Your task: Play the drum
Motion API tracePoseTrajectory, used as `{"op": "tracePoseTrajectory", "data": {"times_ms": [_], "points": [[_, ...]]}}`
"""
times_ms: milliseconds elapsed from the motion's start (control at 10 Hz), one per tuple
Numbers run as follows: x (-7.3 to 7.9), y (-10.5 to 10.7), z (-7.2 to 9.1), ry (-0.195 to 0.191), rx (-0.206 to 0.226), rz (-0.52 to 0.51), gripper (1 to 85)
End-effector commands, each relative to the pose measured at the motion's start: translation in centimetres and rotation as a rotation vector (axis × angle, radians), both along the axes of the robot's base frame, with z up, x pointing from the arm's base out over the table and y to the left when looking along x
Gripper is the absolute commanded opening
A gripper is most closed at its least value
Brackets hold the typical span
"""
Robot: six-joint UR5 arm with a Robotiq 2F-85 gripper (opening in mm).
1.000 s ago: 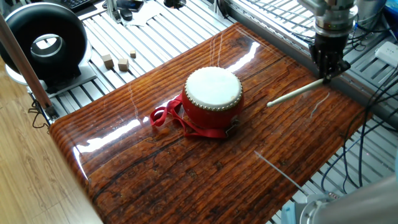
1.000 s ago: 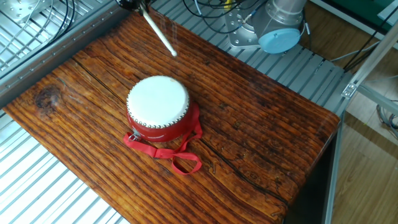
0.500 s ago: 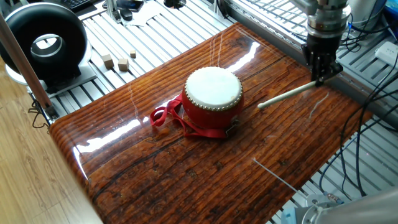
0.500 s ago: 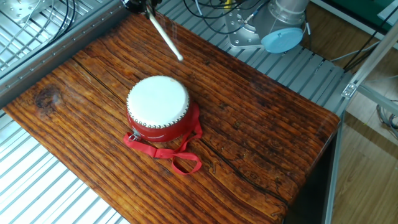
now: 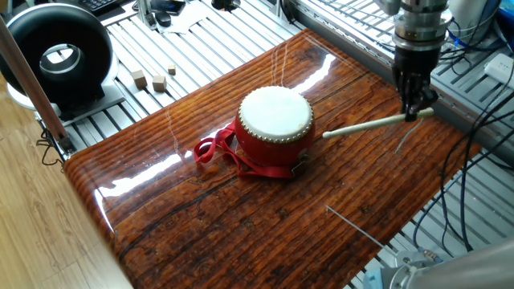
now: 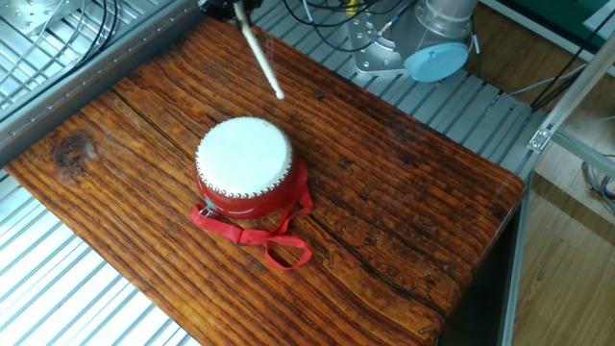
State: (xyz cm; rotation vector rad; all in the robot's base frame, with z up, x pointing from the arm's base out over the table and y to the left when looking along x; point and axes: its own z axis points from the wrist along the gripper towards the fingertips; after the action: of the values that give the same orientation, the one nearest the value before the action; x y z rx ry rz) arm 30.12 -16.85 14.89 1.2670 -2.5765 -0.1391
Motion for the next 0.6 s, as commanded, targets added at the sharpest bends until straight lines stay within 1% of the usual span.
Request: {"op": "tracePoseTrajectory", "data": {"times_ms": [0, 100, 200, 300, 500], "points": [[0.4, -1.4, 0.1, -0.027, -0.105, -0.168, 1.0], [1.0, -1.3, 0.0, -0.049, -0.097, -0.165, 1.0], [1.2, -0.2, -0.2, -0.056, -0.051, -0.163, 1.0], [1.3, 0.4, -0.2, -0.058, -0.030, -0.173, 1.0], [1.2, 0.4, -0.2, -0.052, -0.032, -0.174, 1.0]]}}
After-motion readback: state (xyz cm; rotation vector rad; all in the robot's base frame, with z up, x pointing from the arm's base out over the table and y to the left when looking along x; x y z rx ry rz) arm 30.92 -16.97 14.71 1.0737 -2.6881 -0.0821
